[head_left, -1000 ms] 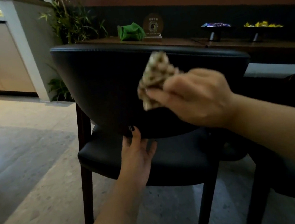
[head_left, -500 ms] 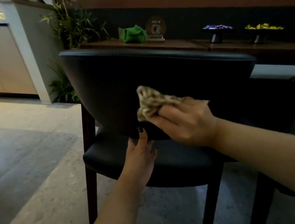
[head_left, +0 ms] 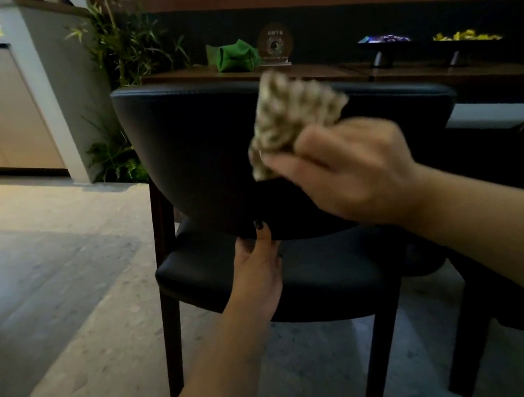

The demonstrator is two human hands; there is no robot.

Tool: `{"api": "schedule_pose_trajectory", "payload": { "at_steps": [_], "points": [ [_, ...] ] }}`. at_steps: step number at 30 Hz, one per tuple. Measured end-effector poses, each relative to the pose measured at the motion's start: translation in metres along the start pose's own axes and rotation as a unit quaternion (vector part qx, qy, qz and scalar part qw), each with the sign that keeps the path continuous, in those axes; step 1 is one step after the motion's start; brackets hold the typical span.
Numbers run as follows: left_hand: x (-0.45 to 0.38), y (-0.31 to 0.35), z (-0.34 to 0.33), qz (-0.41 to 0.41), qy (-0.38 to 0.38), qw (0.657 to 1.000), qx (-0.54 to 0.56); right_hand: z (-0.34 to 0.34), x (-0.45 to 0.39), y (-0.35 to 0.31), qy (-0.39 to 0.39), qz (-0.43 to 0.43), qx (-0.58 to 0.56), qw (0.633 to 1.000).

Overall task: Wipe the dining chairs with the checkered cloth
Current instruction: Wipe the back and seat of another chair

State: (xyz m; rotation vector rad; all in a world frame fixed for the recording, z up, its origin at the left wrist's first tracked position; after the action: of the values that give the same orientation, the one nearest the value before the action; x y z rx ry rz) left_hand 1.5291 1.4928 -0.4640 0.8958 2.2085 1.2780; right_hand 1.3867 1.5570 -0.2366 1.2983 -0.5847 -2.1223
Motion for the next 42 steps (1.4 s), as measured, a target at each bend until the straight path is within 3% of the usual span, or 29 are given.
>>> {"api": "schedule_pose_trajectory", "payload": {
  "at_steps": [2, 7, 10, 13, 15, 18, 22, 24, 28, 36, 42],
  "points": [
    [0.001, -0.001, 0.0, -0.002, 0.004, 1.0, 0.015, 0.011, -0.016, 0.011, 0.053, -0.024, 0.022, 0.998],
    [0.003, -0.004, -0.002, 0.008, 0.015, 1.0, 0.023, -0.016, -0.01, -0.006, 0.015, 0.025, 0.035, 0.999],
    [0.005, -0.001, -0.004, 0.007, 0.008, 1.0, 0.015, -0.037, 0.013, -0.022, -0.056, 0.072, -0.001, 0.996],
    [0.007, -0.001, -0.004, 0.004, 0.007, 1.0, 0.015, -0.07, 0.052, -0.052, -0.191, 0.165, 0.028, 0.967],
    [0.009, 0.001, -0.005, 0.0, 0.001, 1.0, 0.016, -0.076, 0.062, -0.055, -0.227, 0.159, 0.02, 0.961],
    [0.009, 0.001, -0.006, 0.01, -0.004, 1.0, 0.022, -0.058, 0.039, -0.042, -0.19, 0.104, -0.03, 0.976],
    [0.007, -0.001, -0.005, 0.028, 0.014, 0.999, 0.023, 0.0, -0.013, -0.005, -0.018, 0.01, -0.026, 0.999],
    [0.007, -0.003, -0.003, 0.034, 0.021, 0.999, 0.028, 0.009, -0.024, 0.008, 0.019, -0.016, -0.009, 1.0],
    [0.007, -0.004, -0.001, 0.039, 0.019, 0.999, 0.03, 0.002, -0.017, 0.007, 0.015, -0.004, 0.027, 1.0],
    [0.01, -0.005, 0.0, 0.048, 0.046, 0.997, 0.042, 0.01, -0.02, 0.015, 0.092, -0.023, 0.044, 0.995],
    [0.02, -0.004, -0.001, 0.096, 0.103, 0.989, 0.047, 0.002, -0.024, 0.01, 0.048, 0.007, 0.013, 0.999]
  ]
}}
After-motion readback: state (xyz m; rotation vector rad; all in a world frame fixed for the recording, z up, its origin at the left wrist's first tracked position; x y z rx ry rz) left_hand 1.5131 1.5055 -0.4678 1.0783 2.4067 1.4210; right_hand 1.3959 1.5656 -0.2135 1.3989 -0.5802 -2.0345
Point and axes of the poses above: each hand's wrist, its own x-axis away from the middle knuckle, its own z-axis out of the back of the hand, y = z × x, the point moved 10 cm from there along -x, towards the middle knuckle, and after that the axes turned 15 degrees about -x, right-handed, at the moved point
